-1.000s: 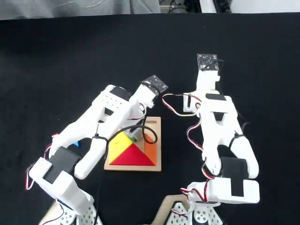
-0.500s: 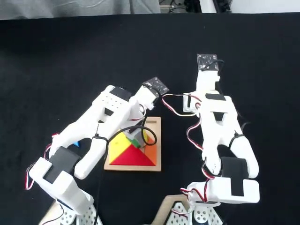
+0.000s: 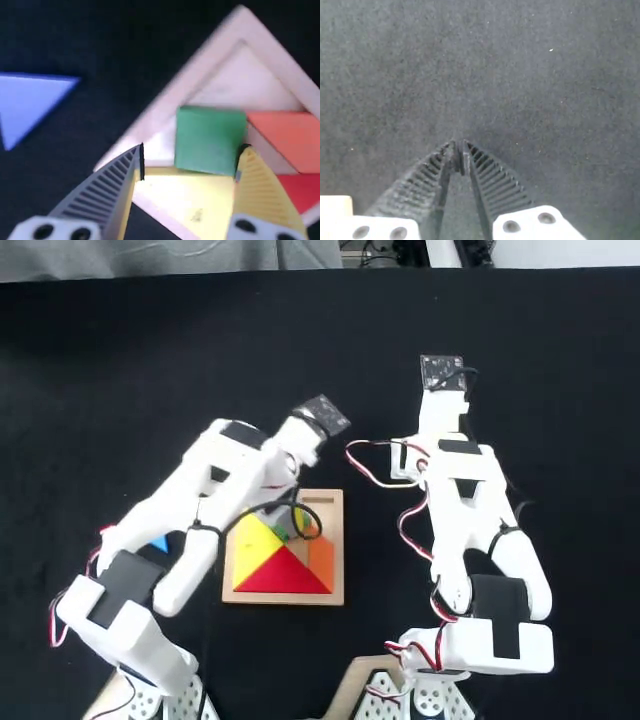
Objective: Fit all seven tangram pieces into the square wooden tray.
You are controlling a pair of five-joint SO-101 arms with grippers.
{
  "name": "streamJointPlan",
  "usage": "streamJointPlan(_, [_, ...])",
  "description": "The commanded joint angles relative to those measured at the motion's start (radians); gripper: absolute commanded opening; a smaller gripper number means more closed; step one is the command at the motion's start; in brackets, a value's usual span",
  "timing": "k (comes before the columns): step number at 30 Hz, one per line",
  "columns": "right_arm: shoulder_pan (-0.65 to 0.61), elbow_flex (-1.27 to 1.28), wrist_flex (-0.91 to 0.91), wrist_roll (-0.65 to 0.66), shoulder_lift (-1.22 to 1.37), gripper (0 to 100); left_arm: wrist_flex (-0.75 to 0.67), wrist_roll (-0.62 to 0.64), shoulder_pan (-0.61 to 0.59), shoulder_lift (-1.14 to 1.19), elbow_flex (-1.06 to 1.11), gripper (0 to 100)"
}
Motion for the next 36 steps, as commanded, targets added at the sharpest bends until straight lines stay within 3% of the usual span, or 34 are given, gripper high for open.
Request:
streamJointPlan(1, [0.000, -0.058, 0.006, 0.000, -0.005, 1.1, -0.032, -0.011, -0.042, -0.014, -0.010, 30])
streamJointPlan(10, [0.000, -0.058, 0.005, 0.000, -0.004, 1.1, 0.158, -0.006, -0.061, -0.018, -0.139, 29])
streamJointPlan(18, [-0.002, -0.053, -0.012, -0.002, -0.004, 1.1, 0.374, -0.023, -0.255, -0.201, -0.245, 29])
streamJointPlan(22, [-0.002, -0.053, -0.012, -0.002, -0.004, 1.1, 0.462, -0.129, -0.381, -0.374, -0.185, 29])
streamJointPlan(30, [-0.002, -0.051, -0.012, -0.002, -0.004, 1.1, 0.468, -0.430, -0.713, -0.700, 0.091, 29])
streamJointPlan(34, [-0.002, -0.051, -0.009, -0.002, -0.004, 1.1, 0.414, -0.580, -0.765, -0.746, 0.219, 29])
streamJointPlan(36, [-0.002, -0.051, -0.009, 0.000, -0.004, 1.1, 0.358, -0.582, -0.765, -0.746, 0.269, 29])
